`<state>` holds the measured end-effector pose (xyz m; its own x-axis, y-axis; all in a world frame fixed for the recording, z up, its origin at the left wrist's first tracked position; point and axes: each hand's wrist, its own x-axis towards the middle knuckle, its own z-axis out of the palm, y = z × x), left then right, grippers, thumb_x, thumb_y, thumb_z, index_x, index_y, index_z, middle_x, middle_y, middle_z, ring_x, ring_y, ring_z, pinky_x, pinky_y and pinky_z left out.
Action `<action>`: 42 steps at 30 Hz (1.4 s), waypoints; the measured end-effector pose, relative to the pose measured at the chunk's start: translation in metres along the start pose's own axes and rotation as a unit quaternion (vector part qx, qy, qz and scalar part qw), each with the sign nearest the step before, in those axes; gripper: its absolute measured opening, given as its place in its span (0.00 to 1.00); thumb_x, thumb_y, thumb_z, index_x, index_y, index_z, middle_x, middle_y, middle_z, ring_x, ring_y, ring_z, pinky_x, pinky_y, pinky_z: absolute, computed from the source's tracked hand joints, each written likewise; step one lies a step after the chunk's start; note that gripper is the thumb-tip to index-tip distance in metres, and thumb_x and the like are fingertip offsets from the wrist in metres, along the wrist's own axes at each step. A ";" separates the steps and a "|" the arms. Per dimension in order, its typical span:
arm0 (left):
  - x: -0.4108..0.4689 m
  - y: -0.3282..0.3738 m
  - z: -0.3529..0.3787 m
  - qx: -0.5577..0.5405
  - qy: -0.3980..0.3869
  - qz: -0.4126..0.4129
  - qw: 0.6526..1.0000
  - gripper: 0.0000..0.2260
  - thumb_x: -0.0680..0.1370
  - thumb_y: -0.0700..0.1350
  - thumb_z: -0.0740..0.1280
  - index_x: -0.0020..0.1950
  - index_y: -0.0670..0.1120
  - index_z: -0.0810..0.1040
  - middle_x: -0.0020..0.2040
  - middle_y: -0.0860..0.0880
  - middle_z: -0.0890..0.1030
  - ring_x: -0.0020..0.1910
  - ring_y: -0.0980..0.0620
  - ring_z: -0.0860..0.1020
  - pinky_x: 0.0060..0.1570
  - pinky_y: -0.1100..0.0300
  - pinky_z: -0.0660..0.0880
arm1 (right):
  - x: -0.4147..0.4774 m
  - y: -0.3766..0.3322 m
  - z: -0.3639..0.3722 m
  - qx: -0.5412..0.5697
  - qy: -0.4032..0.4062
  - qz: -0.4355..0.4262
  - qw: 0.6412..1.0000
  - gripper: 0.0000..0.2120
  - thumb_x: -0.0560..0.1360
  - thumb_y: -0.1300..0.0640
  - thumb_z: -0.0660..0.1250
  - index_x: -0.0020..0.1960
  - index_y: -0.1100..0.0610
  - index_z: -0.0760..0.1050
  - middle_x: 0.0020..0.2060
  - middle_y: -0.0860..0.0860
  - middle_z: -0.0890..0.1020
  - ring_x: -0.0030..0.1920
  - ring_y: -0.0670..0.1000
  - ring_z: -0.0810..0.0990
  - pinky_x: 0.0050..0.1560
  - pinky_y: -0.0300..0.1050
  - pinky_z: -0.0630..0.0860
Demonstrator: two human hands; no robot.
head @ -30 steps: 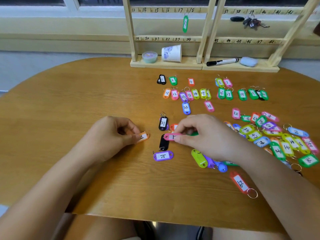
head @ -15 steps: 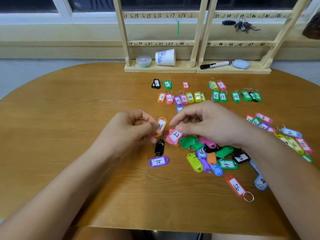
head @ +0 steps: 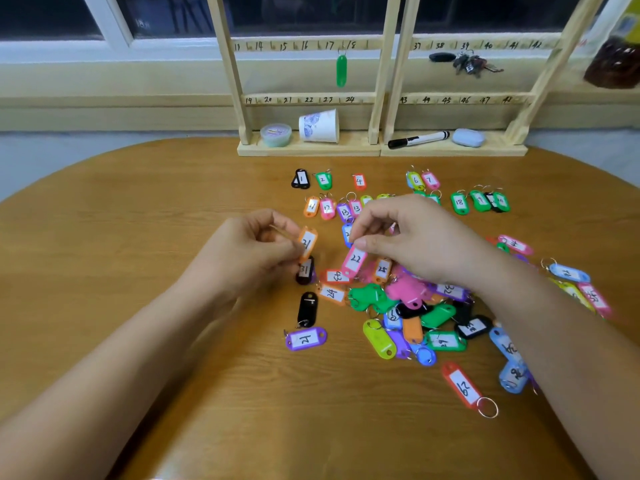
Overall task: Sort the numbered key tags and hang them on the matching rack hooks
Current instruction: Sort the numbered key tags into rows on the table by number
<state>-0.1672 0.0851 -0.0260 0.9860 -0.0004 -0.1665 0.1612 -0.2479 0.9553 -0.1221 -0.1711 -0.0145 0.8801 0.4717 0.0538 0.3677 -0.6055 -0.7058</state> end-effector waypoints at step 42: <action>0.028 -0.004 -0.003 0.305 0.028 0.130 0.943 0.07 0.76 0.55 0.78 0.47 0.55 0.82 0.41 0.61 0.84 0.41 0.60 0.80 0.37 0.72 0.69 | -0.002 -0.003 0.013 -0.147 -0.052 -0.024 0.987 0.02 0.78 0.51 0.75 0.47 0.45 0.83 0.47 0.41 0.80 0.51 0.42 0.77 0.55 0.45 0.74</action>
<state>-0.1404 0.0890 -0.0339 0.9924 -0.0911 0.0827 -0.1230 -0.7580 0.6406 -0.1292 -0.1621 -0.0221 0.8301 0.5576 -0.0016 0.4924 -0.7343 -0.4672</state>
